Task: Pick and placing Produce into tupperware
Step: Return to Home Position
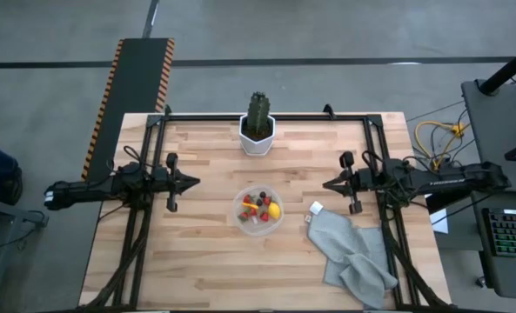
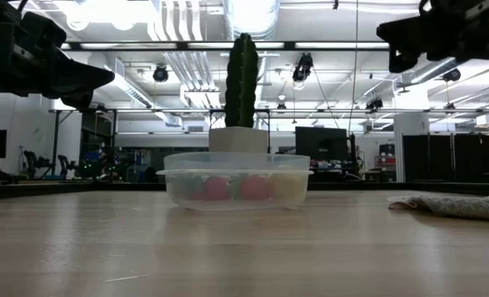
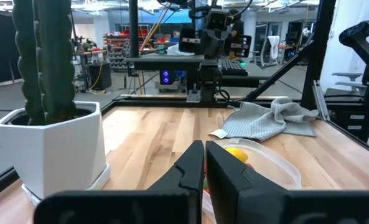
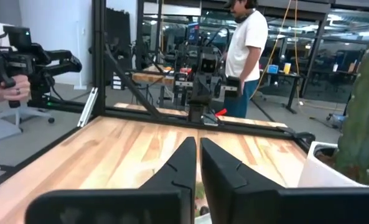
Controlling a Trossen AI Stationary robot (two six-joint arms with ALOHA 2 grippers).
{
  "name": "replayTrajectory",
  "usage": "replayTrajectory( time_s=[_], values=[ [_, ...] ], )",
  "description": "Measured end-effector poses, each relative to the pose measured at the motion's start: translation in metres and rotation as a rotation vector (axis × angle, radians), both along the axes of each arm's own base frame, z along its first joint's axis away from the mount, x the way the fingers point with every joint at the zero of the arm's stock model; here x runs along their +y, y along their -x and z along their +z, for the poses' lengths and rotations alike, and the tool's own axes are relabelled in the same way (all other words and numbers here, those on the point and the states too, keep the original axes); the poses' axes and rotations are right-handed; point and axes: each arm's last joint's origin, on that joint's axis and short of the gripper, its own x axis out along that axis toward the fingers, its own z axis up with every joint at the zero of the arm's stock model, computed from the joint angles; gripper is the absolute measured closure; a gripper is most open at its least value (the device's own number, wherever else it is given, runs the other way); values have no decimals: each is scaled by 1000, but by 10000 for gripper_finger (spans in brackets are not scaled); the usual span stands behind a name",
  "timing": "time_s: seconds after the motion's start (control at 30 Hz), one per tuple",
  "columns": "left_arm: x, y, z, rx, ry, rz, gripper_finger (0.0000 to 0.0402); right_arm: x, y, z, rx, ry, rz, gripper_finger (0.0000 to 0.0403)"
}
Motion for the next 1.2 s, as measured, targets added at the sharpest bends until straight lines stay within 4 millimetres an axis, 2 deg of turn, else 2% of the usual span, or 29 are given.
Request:
replayTrajectory(
  time_s=[0.53, 1.2],
  values=[
    [0, 0, 0, -1, 0, 2, 402, 4, 12, -28, -63, -37, 37, 394],
    [-1, 0, 0, 1, 1, -30, 401, 3, 12, -30, -51, -58, -12, 394]
  ],
)
